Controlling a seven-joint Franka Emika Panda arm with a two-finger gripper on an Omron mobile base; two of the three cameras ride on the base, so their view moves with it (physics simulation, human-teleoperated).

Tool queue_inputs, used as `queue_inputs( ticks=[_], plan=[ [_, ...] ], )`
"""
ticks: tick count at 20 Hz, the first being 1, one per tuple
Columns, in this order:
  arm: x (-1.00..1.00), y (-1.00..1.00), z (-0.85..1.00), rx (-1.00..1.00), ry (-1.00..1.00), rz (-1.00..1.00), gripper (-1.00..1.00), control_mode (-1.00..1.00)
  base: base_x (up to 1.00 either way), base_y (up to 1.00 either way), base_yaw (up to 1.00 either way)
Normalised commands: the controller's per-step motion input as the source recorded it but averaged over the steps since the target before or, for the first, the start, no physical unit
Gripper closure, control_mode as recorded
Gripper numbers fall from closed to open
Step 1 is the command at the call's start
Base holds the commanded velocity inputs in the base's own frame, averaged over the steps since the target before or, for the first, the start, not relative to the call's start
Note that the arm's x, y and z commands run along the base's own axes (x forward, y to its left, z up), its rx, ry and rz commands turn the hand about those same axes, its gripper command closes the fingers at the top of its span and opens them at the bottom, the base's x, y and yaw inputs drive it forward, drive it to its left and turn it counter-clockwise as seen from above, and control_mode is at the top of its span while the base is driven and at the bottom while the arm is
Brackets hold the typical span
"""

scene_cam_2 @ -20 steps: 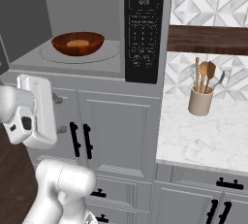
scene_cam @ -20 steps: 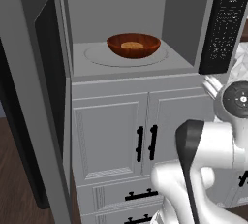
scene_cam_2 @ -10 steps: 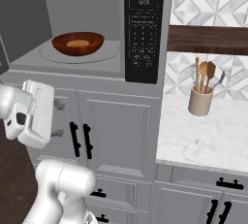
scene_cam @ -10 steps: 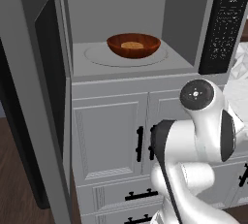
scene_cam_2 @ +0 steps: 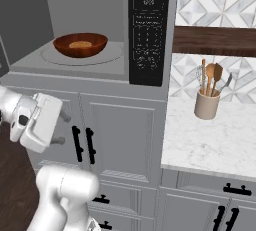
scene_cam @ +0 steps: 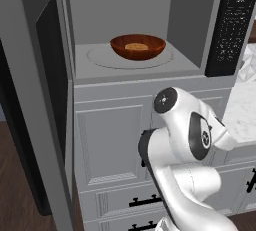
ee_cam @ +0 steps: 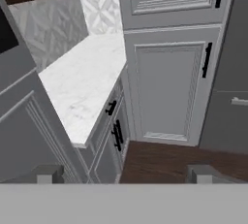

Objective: Open the microwave, place the bowl with waffle inside the microwave, then close the microwave door and turn it on.

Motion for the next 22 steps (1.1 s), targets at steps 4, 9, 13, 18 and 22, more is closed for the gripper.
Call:
queue_inputs(
  ticks=[4, 9, 13, 18, 22],
  plan=[
    [0.04, -0.02, -0.87, -0.28, 0.0, 0.0, -1.0, -1.0, 0.0, 0.0, 0.0],
    [0.15, 0.09, -0.8, -0.36, -0.15, 0.0, -1.0, -1.0, 0.0, 0.0, 0.0],
    [0.08, 0.16, -0.67, -0.33, -0.3, 0.0, -1.0, -1.0, 0.0, 0.0, 0.0],
    [0.01, 0.54, -0.33, -0.2, -0.26, 0.0, -1.0, -1.0, 0.0, 0.0, 0.0],
    [0.0, 0.92, -0.03, -0.21, -0.3, 0.0, -1.0, -1.0, 0.0, 0.0, 0.0]
  ],
)
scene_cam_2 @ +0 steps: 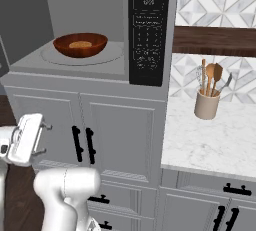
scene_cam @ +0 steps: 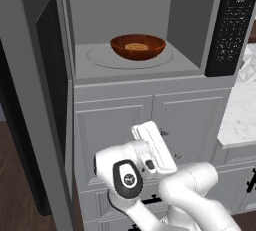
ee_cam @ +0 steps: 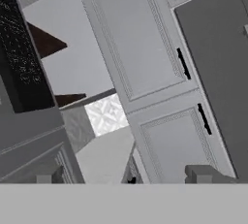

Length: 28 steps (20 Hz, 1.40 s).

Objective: Open the microwave, place the bowl with waffle inside the microwave, then close the microwave door and turn it on.

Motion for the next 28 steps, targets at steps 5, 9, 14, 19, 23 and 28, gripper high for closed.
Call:
queue_inputs(
  ticks=[5, 9, 14, 19, 23, 28],
  plan=[
    [0.0, 1.0, 0.0, -0.27, -0.23, 0.0, -1.0, -1.0, 0.0, 0.0, 0.0],
    [0.0, 1.0, 0.0, -0.34, -0.12, 0.0, 1.0, -1.0, 0.0, 0.0, 0.0],
    [0.0, 0.95, 0.09, -0.37, -0.07, 0.0, 1.0, -1.0, 0.0, 0.0, 0.0],
    [0.0, 0.79, 0.38, -0.29, -0.15, 0.0, 1.0, -1.0, 0.0, 0.0, 0.0],
    [0.0, 0.84, 0.25, -0.33, -0.1, 0.0, 1.0, -1.0, 0.0, 0.0, 0.0],
    [0.11, 0.84, 0.0, -0.35, -0.03, 0.0, 1.0, -1.0, 0.0, 0.0, 0.0]
  ],
)
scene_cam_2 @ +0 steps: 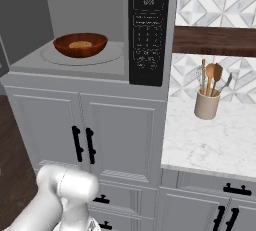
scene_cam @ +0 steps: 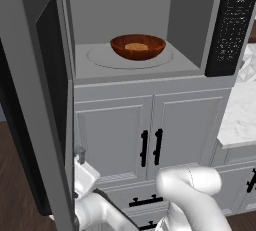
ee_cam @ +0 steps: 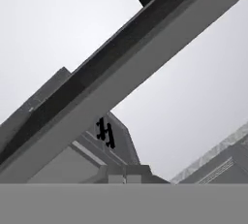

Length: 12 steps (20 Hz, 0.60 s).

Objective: Open the microwave, place the bowl with waffle inside the microwave, then close the microwave door and turn it on.

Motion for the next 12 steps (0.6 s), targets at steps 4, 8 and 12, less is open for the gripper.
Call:
queue_inputs(
  ticks=[4, 8, 12],
  plan=[
    [0.21, 0.76, 0.0, -0.21, 0.0, 0.0, 1.0, -1.0, 0.0, 0.0, 0.0],
    [0.11, 0.73, 0.0, -0.07, 0.0, 0.01, 1.0, -1.0, 0.0, 0.0, 0.0],
    [0.15, 0.62, -0.02, -0.01, 0.0, 0.11, 1.0, -1.0, 0.0, 0.0, 0.0]
  ],
)
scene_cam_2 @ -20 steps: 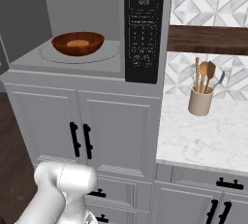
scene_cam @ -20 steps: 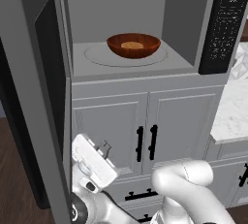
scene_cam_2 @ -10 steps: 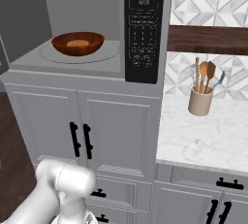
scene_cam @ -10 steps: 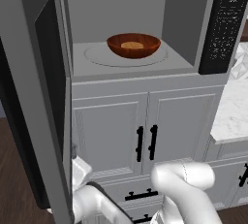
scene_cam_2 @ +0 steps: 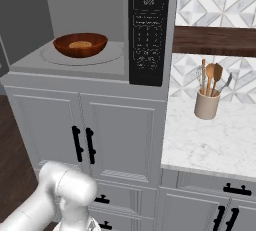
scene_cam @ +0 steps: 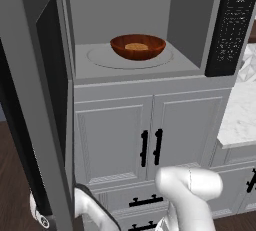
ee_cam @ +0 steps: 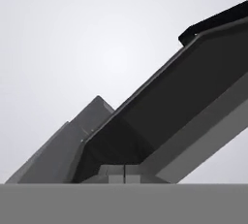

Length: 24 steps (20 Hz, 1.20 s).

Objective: Open the microwave, place the bowl with waffle inside the microwave, then close the microwave door and turn it on.

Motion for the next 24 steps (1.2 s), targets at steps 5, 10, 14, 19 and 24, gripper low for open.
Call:
queue_inputs(
  ticks=[5, 10, 14, 19, 24],
  plan=[
    [0.04, 0.49, 0.07, 0.0, -0.02, 0.12, 1.0, -1.0, 0.0, 0.0, 0.0],
    [-0.19, 0.25, 0.47, 0.0, -0.12, 0.04, 1.0, -1.0, 0.0, 0.0, 0.0],
    [-0.42, 0.1, 0.63, 0.01, -0.11, 0.03, 1.0, -1.0, 0.0, 0.0, 0.0],
    [-0.7, -0.01, 0.59, 0.1, 0.0, 0.11, 1.0, -1.0, 0.0, 0.0, 0.0],
    [-0.83, -0.26, 0.52, 0.25, 0.0, 0.33, 1.0, -1.0, 0.0, 0.0, 0.0]
  ],
)
